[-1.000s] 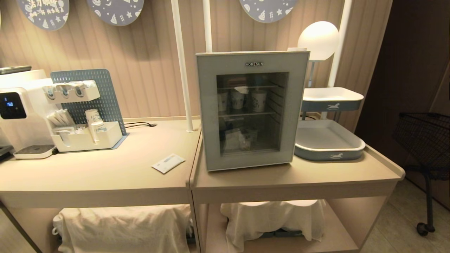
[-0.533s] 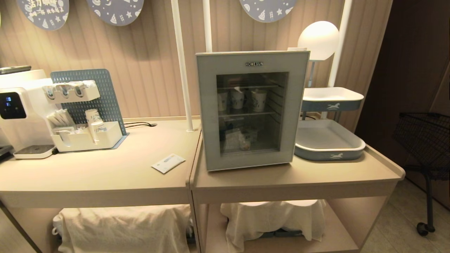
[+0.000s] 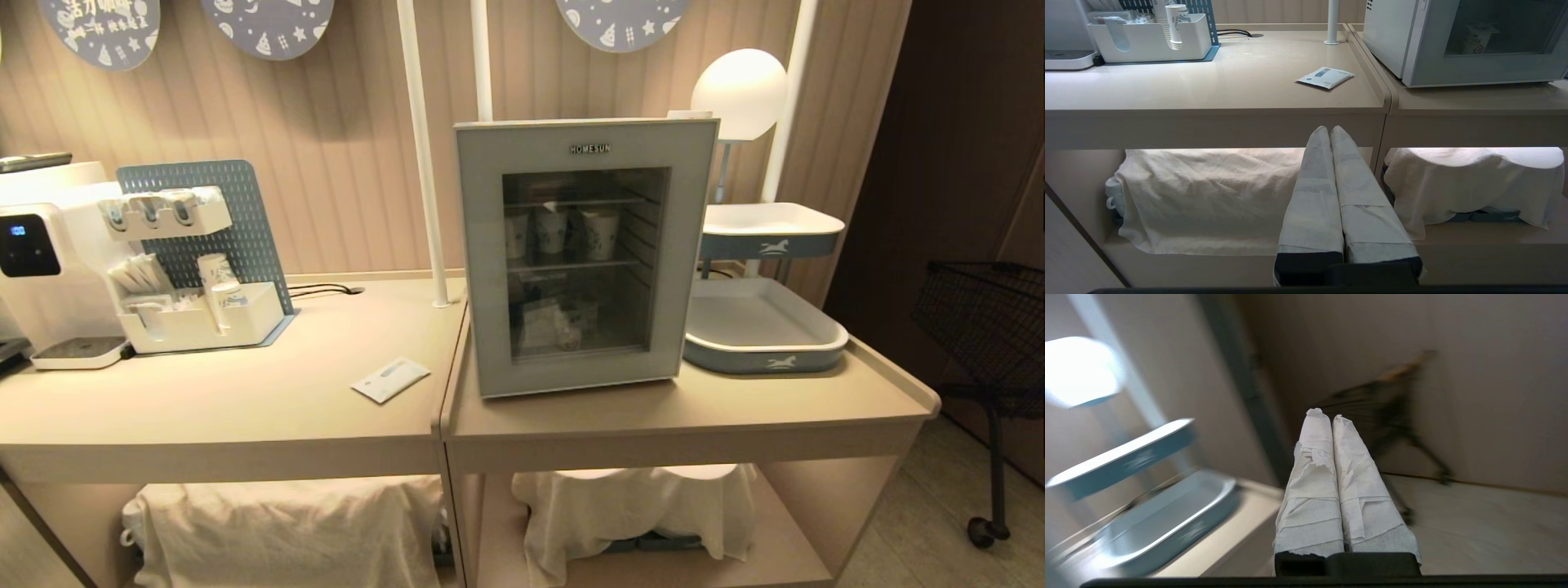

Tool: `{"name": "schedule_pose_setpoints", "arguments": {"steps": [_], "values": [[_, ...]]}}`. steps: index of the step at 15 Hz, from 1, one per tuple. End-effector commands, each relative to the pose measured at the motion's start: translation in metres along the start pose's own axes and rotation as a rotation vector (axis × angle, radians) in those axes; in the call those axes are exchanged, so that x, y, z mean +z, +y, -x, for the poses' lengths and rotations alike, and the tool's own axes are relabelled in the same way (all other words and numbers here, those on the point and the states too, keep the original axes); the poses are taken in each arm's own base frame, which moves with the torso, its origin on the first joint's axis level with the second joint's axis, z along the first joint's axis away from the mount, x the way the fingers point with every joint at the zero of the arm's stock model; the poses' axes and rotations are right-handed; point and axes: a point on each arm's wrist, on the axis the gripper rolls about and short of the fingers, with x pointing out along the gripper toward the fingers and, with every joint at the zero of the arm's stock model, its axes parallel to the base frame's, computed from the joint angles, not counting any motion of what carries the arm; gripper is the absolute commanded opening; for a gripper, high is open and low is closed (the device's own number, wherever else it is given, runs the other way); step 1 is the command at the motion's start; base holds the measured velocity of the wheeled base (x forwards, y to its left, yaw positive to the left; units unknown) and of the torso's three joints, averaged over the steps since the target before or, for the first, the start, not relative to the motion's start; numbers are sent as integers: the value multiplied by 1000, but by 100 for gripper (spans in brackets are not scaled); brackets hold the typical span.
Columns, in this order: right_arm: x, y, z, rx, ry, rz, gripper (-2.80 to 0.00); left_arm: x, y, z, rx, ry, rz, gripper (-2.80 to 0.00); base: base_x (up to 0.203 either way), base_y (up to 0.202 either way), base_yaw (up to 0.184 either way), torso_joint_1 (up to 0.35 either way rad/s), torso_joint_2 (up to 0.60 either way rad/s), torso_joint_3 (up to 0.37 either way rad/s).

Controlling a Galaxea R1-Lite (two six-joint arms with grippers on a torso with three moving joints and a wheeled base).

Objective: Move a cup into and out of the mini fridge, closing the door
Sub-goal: Open the freezer door

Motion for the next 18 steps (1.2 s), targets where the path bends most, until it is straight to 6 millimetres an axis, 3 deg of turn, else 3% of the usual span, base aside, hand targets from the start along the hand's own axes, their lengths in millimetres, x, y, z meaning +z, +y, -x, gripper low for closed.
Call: {"name": "schedule_pose_setpoints", "arguments": {"steps": [1, 3, 5, 8, 11, 15, 18], "values": [[2, -2, 0, -100, 8, 26, -280, -1, 0, 0, 1, 2, 0, -280, 0, 0, 0, 0, 0, 0], [4, -4, 5, -153, -9, 75, -280, -1, 0, 0, 1, 3, 0, -280, 0, 0, 0, 0, 0, 0], [-6, -9, 12, -80, -6, 76, -280, -1, 0, 0, 1, 3, 0, -280, 0, 0, 0, 0, 0, 0], [-34, -18, 28, 242, 15, 8, -280, 0, 0, 0, 1, 2, 0, -280, 0, 0, 0, 0, 0, 0], [-54, -12, 34, 583, 187, -28, -280, -1, 0, 0, 1, 3, 0, -280, 0, 0, 0, 0, 0, 0], [-71, -13, 44, 792, 440, 88, -280, -1, 0, 0, 1, 3, 0, -280, 0, 0, 0, 0, 0, 0], [-70, -12, 43, 827, 409, 92, -280, 0, 0, 0, 1, 2, 0, -280, 0, 0, 0, 0, 0, 0]]}}
